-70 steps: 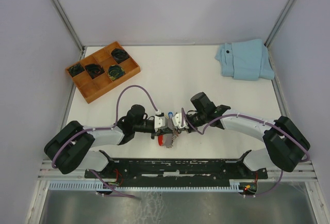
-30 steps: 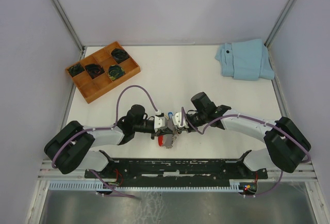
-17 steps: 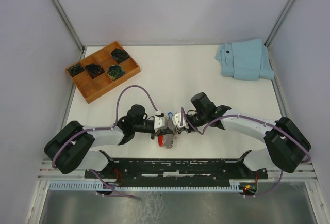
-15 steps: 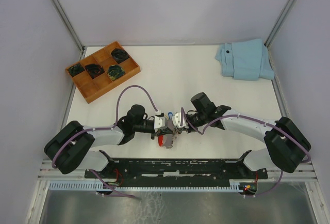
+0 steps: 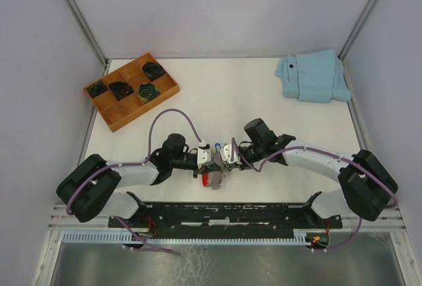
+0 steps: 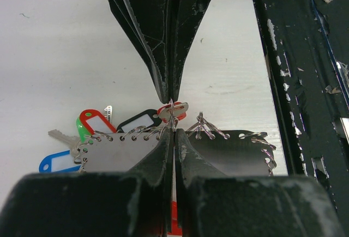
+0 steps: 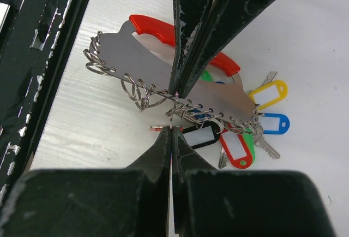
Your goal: Put the keys on the keyring
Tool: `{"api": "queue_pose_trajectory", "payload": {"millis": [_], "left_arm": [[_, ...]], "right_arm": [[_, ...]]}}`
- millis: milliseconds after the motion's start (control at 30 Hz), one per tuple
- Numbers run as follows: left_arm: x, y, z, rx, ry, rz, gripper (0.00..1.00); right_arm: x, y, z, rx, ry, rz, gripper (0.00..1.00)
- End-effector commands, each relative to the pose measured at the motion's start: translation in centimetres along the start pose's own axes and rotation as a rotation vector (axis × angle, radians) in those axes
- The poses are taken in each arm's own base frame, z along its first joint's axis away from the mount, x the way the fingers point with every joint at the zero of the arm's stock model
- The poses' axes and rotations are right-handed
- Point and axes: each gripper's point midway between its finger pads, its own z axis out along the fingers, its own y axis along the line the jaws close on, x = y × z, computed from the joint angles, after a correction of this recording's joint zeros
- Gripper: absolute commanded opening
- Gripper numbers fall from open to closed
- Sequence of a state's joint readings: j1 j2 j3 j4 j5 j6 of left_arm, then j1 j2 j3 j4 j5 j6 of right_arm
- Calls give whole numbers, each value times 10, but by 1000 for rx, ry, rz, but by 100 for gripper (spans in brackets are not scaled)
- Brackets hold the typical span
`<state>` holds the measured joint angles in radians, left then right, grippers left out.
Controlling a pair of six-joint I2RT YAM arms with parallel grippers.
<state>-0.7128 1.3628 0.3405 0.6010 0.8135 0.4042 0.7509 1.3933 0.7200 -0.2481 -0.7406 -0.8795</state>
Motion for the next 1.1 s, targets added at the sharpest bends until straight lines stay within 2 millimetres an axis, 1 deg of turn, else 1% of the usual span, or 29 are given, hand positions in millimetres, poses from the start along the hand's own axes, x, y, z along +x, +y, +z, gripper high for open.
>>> {"api": "queue_pose_trajectory", "payload": {"millis": [0,233,600,1067], "left_arm": [[-16,6,2,-6,-51,17,3],[-17,6,2,-4,-51,17,3],[-16,7,2,-4,-51,15,3],[-21,7,1,-21,-79,16,3]], "right_arm": [[-21,-9,-4,25,-57,-48,1],[-21,-14,-3,43,-55,-44,1],[-26,-12,-2,28,-80,-32,1],[-30,-16,4,48,-104,-6,1]]}}
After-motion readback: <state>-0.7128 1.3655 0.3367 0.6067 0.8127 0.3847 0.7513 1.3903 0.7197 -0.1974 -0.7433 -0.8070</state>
